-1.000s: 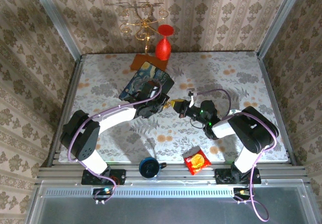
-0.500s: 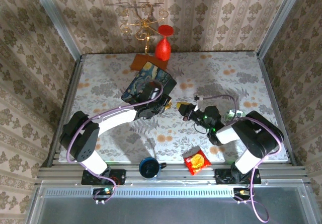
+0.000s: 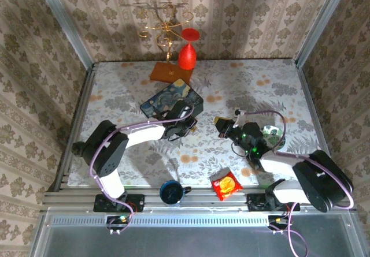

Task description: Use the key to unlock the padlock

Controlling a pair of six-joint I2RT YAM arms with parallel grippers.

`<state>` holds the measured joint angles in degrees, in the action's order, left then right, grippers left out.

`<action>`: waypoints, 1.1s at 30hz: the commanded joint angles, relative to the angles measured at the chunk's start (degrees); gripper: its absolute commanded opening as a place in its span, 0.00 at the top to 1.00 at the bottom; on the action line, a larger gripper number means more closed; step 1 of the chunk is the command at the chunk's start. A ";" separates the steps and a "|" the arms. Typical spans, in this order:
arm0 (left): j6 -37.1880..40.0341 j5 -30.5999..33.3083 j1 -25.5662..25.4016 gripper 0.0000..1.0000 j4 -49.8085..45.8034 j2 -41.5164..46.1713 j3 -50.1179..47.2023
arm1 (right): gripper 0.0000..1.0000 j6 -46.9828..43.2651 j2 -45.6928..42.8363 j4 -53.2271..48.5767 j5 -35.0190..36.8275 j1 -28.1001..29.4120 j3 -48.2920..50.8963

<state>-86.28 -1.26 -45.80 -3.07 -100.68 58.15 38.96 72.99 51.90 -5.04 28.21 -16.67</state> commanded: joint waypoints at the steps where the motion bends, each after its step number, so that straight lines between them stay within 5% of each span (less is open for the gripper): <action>1: -1.06 -0.77 0.01 0.85 -3.00 -3.97 1.35 | 1.00 -2.20 -3.84 -9.38 2.91 -0.42 -1.26; 5: 0.10 -1.33 -0.25 0.45 -1.79 -5.66 2.32 | 1.00 -1.74 -6.59 -12.84 2.72 -1.09 -1.42; 10: 1.77 -3.13 -0.21 0.12 -0.96 -3.76 1.64 | 1.00 -0.42 -8.36 -17.17 1.20 -2.18 -2.74; 17: 11.98 -6.30 0.30 0.00 -5.31 7.28 -0.57 | 1.00 2.80 -11.30 -21.57 -3.50 -4.55 -5.39; 24: 29.13 1.17 1.24 0.00 -3.54 23.09 -4.80 | 1.00 7.37 -12.60 -22.64 -6.51 -5.43 -8.23; 28: 41.68 -8.37 1.61 0.00 11.07 25.02 -6.70 | 1.00 12.35 -9.85 -17.78 -10.30 -5.53 -10.03; 33: 47.52 -18.94 1.11 0.01 20.33 23.56 -7.15 | 1.00 18.96 -6.31 -10.48 -14.13 -5.49 -11.27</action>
<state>-46.61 -12.12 -44.49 9.19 -76.09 51.68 52.25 65.45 34.87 -15.51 22.96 -26.20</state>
